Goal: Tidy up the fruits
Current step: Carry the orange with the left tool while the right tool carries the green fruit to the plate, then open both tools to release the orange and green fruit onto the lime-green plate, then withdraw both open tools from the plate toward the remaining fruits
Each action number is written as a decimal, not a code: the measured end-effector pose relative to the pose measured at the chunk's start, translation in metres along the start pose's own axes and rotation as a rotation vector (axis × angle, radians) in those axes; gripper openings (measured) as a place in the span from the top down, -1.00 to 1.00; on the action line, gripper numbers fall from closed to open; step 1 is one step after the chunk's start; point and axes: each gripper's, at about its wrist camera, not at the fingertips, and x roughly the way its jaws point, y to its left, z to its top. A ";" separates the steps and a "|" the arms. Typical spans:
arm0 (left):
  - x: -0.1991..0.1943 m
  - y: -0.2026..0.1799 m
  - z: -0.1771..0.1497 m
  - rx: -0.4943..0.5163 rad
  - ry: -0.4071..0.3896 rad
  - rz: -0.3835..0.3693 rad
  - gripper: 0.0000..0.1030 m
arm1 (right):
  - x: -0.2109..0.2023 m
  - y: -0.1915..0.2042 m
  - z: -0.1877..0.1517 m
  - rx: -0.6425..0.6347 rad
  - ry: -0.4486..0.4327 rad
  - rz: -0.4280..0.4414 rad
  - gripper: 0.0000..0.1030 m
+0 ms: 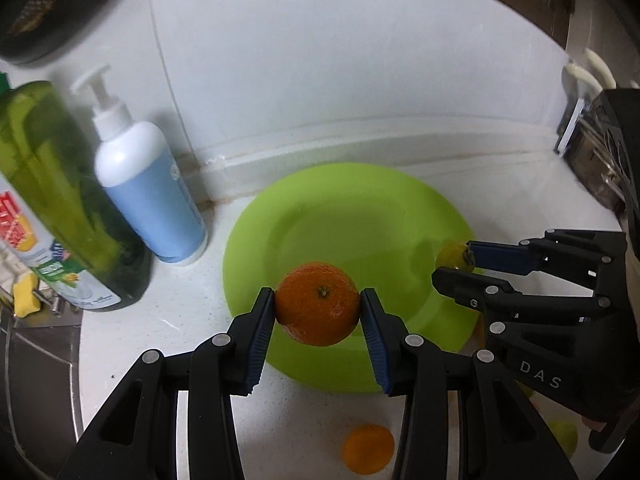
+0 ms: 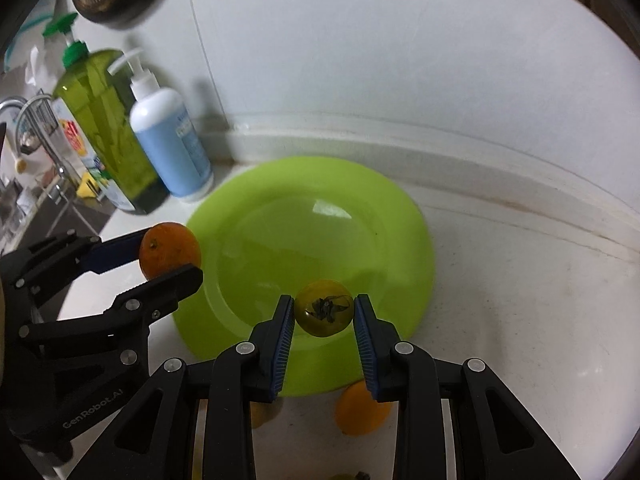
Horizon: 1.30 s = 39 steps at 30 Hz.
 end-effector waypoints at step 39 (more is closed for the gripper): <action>-0.063 0.005 -0.015 -0.054 -0.069 0.027 -0.24 | -0.050 0.003 -0.016 0.044 -0.085 -0.010 0.29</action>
